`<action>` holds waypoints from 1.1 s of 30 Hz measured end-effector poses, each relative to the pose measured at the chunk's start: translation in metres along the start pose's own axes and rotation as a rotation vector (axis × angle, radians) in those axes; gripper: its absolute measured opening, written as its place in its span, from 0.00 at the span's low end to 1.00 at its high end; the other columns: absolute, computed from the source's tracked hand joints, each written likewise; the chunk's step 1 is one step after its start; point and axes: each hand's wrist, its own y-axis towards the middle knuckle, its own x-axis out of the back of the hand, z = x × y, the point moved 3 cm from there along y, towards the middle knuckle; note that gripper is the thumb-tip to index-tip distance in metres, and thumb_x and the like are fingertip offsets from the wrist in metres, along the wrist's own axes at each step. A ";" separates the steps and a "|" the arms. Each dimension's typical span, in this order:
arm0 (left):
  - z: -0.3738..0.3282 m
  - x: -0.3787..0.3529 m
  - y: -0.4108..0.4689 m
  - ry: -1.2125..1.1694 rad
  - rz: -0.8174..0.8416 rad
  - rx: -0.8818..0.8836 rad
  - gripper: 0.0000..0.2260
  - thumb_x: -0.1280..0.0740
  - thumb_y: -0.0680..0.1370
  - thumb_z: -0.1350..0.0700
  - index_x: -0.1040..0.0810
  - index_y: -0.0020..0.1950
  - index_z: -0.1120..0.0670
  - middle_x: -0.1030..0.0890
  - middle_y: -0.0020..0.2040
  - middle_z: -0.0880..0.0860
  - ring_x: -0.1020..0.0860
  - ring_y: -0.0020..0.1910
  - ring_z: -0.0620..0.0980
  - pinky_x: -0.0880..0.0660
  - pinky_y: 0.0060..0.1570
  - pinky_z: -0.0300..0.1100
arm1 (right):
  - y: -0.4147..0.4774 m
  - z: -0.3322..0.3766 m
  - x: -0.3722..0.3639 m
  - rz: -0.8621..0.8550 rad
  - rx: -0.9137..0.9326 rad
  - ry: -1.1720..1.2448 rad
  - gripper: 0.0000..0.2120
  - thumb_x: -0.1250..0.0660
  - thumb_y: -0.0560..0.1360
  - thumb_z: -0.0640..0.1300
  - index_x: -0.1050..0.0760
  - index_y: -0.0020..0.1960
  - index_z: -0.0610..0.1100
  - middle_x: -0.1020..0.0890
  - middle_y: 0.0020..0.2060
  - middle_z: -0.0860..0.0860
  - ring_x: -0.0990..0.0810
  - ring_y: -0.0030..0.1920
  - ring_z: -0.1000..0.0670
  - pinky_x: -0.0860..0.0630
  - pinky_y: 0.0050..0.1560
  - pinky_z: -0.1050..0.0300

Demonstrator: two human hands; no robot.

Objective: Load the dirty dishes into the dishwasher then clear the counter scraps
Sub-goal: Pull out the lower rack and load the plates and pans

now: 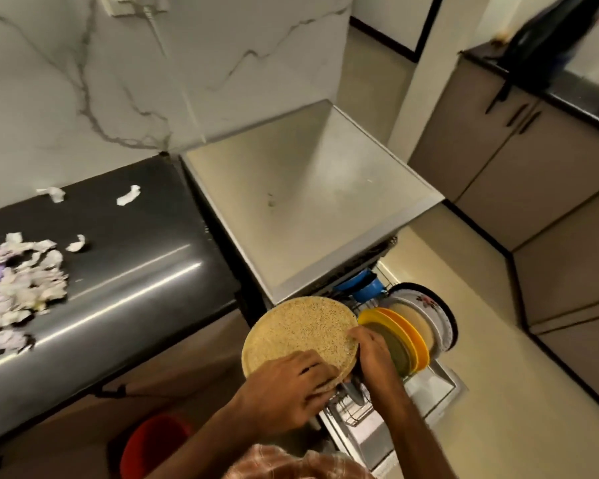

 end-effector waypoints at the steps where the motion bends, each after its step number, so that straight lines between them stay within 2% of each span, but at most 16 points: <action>1: -0.007 -0.012 0.019 -0.001 0.064 0.042 0.19 0.44 0.82 0.40 0.30 0.70 0.45 0.24 0.64 0.46 0.24 0.62 0.46 0.22 0.54 0.45 | 0.010 -0.002 0.020 0.003 -0.002 -0.002 0.10 0.37 0.82 0.47 0.26 0.50 0.39 0.20 0.41 0.41 0.20 0.35 0.45 0.23 0.29 0.56; 3: -0.015 -0.034 0.049 0.031 0.170 0.093 0.21 0.47 0.81 0.41 0.33 0.72 0.46 0.28 0.68 0.48 0.27 0.65 0.49 0.24 0.57 0.48 | 0.027 -0.007 0.047 -0.011 -0.025 -0.014 0.14 0.36 0.81 0.50 0.26 0.46 0.39 0.24 0.40 0.38 0.22 0.36 0.44 0.24 0.34 0.55; 5: -0.020 -0.055 0.078 0.085 0.277 0.142 0.21 0.47 0.80 0.43 0.34 0.71 0.48 0.29 0.68 0.50 0.25 0.63 0.53 0.23 0.55 0.53 | 0.046 -0.018 0.070 -0.003 -0.058 -0.008 0.17 0.37 0.79 0.54 0.22 0.47 0.39 0.20 0.41 0.39 0.20 0.41 0.40 0.22 0.45 0.45; 7: -0.017 -0.075 0.104 0.127 0.372 0.204 0.18 0.42 0.81 0.46 0.35 0.70 0.50 0.30 0.67 0.51 0.24 0.60 0.54 0.23 0.54 0.54 | 0.067 -0.030 0.086 -0.002 -0.104 0.007 0.14 0.38 0.83 0.50 0.20 0.48 0.41 0.16 0.41 0.39 0.16 0.46 0.36 0.21 0.55 0.36; 8: -0.013 -0.085 0.113 0.151 0.411 0.223 0.18 0.40 0.81 0.47 0.36 0.70 0.50 0.30 0.67 0.52 0.24 0.60 0.55 0.23 0.55 0.54 | 0.076 -0.037 0.091 -0.010 -0.128 0.006 0.13 0.38 0.85 0.48 0.20 0.48 0.43 0.15 0.40 0.40 0.15 0.46 0.36 0.20 0.56 0.34; 9: -0.009 -0.096 0.124 0.177 0.449 0.237 0.19 0.40 0.81 0.47 0.36 0.70 0.50 0.30 0.67 0.52 0.24 0.61 0.55 0.24 0.57 0.54 | 0.087 -0.043 0.096 -0.010 -0.151 0.006 0.13 0.38 0.85 0.48 0.20 0.47 0.43 0.14 0.37 0.42 0.15 0.43 0.39 0.18 0.55 0.35; 11: 0.003 -0.117 0.141 0.225 0.499 0.245 0.20 0.39 0.81 0.49 0.37 0.72 0.50 0.30 0.68 0.52 0.24 0.62 0.57 0.25 0.58 0.53 | 0.108 -0.053 0.102 0.015 -0.186 0.020 0.14 0.38 0.86 0.48 0.21 0.48 0.41 0.15 0.35 0.45 0.15 0.36 0.44 0.15 0.45 0.42; 13: 0.020 -0.139 0.152 0.268 0.537 0.240 0.21 0.38 0.80 0.51 0.38 0.73 0.49 0.28 0.68 0.53 0.23 0.61 0.59 0.23 0.57 0.54 | 0.128 -0.064 0.105 0.031 -0.196 0.012 0.15 0.38 0.86 0.48 0.21 0.52 0.37 0.15 0.36 0.45 0.14 0.33 0.47 0.16 0.36 0.51; 14: 0.031 -0.151 0.158 0.281 0.554 0.233 0.22 0.38 0.80 0.51 0.39 0.73 0.48 0.27 0.68 0.53 0.22 0.59 0.59 0.22 0.56 0.54 | 0.141 -0.070 0.106 0.032 -0.203 0.006 0.16 0.38 0.85 0.49 0.20 0.54 0.36 0.14 0.37 0.44 0.14 0.34 0.47 0.17 0.35 0.54; 18: 0.077 -0.190 0.177 0.337 0.615 0.269 0.25 0.34 0.78 0.46 0.39 0.72 0.45 0.23 0.63 0.53 0.19 0.55 0.57 0.20 0.52 0.53 | 0.186 -0.094 0.102 0.057 -0.236 0.029 0.19 0.38 0.85 0.55 0.17 0.52 0.40 0.12 0.43 0.42 0.12 0.41 0.45 0.16 0.41 0.53; 20: 0.105 -0.211 0.189 0.340 0.646 0.299 0.31 0.27 0.73 0.45 0.39 0.71 0.44 0.25 0.64 0.51 0.19 0.56 0.57 0.23 0.51 0.50 | 0.216 -0.116 0.101 0.060 -0.261 0.021 0.22 0.38 0.83 0.59 0.17 0.48 0.42 0.13 0.41 0.43 0.15 0.37 0.46 0.19 0.38 0.53; 21: 0.120 -0.223 0.196 0.340 0.663 0.323 0.32 0.27 0.73 0.47 0.40 0.72 0.44 0.26 0.66 0.51 0.20 0.59 0.57 0.25 0.53 0.52 | 0.233 -0.129 0.102 0.057 -0.273 0.030 0.21 0.38 0.83 0.58 0.18 0.47 0.41 0.15 0.39 0.42 0.18 0.35 0.47 0.22 0.37 0.54; 23: 0.147 -0.243 0.208 0.356 0.680 0.407 0.29 0.33 0.78 0.52 0.42 0.76 0.43 0.31 0.73 0.50 0.25 0.67 0.57 0.30 0.63 0.55 | 0.248 -0.133 0.104 0.045 -0.280 0.002 0.19 0.39 0.84 0.55 0.21 0.45 0.43 0.16 0.38 0.41 0.20 0.35 0.47 0.22 0.40 0.50; 26: 0.186 -0.274 0.228 0.389 0.651 0.501 0.25 0.41 0.83 0.55 0.42 0.79 0.43 0.33 0.76 0.49 0.29 0.71 0.55 0.34 0.69 0.53 | 0.268 -0.141 0.109 0.027 -0.283 -0.027 0.15 0.39 0.85 0.52 0.22 0.47 0.44 0.15 0.41 0.41 0.19 0.37 0.46 0.20 0.42 0.50; 29: 0.218 -0.298 0.246 0.412 0.612 0.523 0.22 0.42 0.84 0.55 0.39 0.77 0.44 0.30 0.73 0.50 0.25 0.66 0.53 0.29 0.64 0.50 | 0.286 -0.149 0.117 0.026 -0.267 -0.092 0.16 0.40 0.85 0.54 0.20 0.55 0.43 0.13 0.46 0.43 0.16 0.41 0.47 0.18 0.44 0.53; 33: 0.256 -0.328 0.262 0.418 0.573 0.569 0.19 0.40 0.83 0.56 0.35 0.74 0.45 0.27 0.68 0.51 0.21 0.61 0.54 0.25 0.56 0.48 | 0.308 -0.160 0.119 0.017 -0.264 -0.090 0.18 0.40 0.85 0.54 0.20 0.57 0.41 0.13 0.45 0.45 0.17 0.40 0.49 0.18 0.44 0.55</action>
